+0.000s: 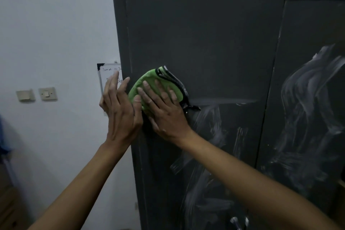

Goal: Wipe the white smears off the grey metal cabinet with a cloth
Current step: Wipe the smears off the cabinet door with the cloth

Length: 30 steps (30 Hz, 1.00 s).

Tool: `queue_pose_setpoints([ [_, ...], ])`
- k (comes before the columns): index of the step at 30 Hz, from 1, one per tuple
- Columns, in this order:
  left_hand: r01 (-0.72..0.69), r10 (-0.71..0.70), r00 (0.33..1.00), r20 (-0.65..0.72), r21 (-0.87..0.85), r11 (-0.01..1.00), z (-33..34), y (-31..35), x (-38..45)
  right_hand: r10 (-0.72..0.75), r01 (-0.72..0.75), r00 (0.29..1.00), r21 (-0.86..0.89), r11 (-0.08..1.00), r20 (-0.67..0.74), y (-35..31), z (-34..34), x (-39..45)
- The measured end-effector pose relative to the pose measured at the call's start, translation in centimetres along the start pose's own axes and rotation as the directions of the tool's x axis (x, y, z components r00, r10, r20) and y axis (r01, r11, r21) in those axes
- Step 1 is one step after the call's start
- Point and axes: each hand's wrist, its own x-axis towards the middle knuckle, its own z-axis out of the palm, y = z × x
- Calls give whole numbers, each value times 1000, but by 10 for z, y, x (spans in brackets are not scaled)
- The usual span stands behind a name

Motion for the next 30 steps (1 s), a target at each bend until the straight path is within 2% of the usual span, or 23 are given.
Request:
queue_pose_setpoints([
  [3,-10,10,1000,5,-23,1000,6,6,0,-56,56,998,12,998,1,20,-8,-7],
  [5,-7,7,1000,16,-31,1000,11,14,0,-19,19,1000,7,1000,-23,37,-15,-17],
  [10,-17,20,998,65,-45,999,20,35,2,255,-259,963,-34,965,-90,90,-35,-55],
  [15,-6,10,995,103,-33,999,28,52,3,498,-502,861,-13,865,-106,145,-57,-107],
  [18,-4,6,995,100,-19,1000,31,56,2,647,-644,754,63,762,-114,160,-64,-128],
  [23,-3,4,996,90,-9,1000,29,52,1,799,-768,568,222,601,-199,132,-49,-106],
  [25,18,-16,996,89,-21,1000,25,50,-1,828,-782,521,272,561,-208,112,-40,-92],
  [27,31,-29,995,93,-27,999,21,46,-3,806,-752,557,290,592,-199,90,-30,-83],
  [30,44,-41,994,105,-19,999,14,40,-5,727,-672,667,289,682,-163,51,-14,-73],
])
